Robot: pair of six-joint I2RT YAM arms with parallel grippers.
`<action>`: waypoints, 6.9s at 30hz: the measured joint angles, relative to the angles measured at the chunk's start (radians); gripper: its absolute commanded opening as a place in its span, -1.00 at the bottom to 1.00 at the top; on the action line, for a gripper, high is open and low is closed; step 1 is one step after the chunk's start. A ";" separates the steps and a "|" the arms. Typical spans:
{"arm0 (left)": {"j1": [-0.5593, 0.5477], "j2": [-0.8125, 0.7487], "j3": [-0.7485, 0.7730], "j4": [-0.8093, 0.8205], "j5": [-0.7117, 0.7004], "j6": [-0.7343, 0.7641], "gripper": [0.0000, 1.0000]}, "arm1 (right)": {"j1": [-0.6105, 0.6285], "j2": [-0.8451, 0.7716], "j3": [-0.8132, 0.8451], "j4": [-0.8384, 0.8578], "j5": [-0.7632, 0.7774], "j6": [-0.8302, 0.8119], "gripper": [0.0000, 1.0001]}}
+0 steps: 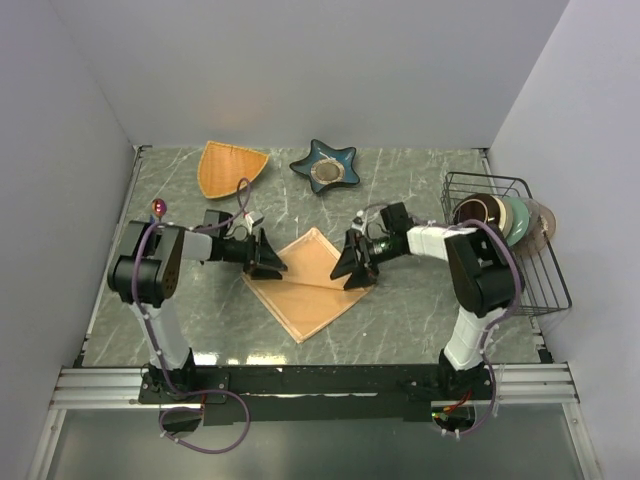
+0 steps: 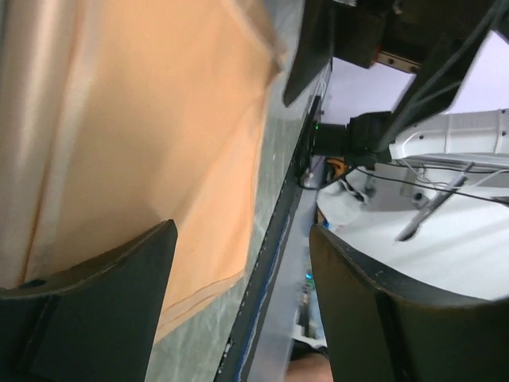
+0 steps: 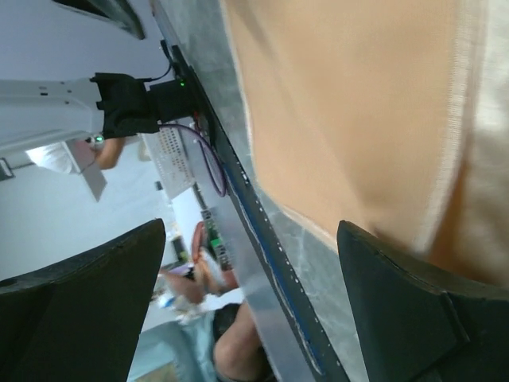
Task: Fold the napkin into a case and place the utensils inside
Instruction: Smooth out the upper triangle-folded napkin at the center of the board, then rotate the top corner of the square-folded napkin at the center of the board, then pick up the upper triangle-folded napkin from the center of the board.
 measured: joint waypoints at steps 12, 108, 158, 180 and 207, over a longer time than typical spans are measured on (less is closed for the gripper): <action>-0.001 -0.522 0.349 -0.518 -0.213 0.307 0.02 | -0.051 -0.538 0.411 -0.524 0.272 -0.530 0.48; 0.075 0.234 0.778 -1.056 -0.523 0.894 -0.29 | -0.018 0.240 0.620 -0.426 0.391 -0.480 0.68; 0.019 0.099 0.734 -1.120 -0.503 1.205 -0.99 | 0.050 0.576 0.997 -0.669 0.134 -0.624 0.42; 0.033 0.099 0.696 -0.969 -0.480 1.103 0.32 | 0.064 0.605 0.984 -0.763 0.174 -0.743 -0.97; -0.244 0.221 0.708 -0.697 -0.334 1.026 0.09 | 0.071 0.503 0.898 -0.746 0.156 -0.736 -1.00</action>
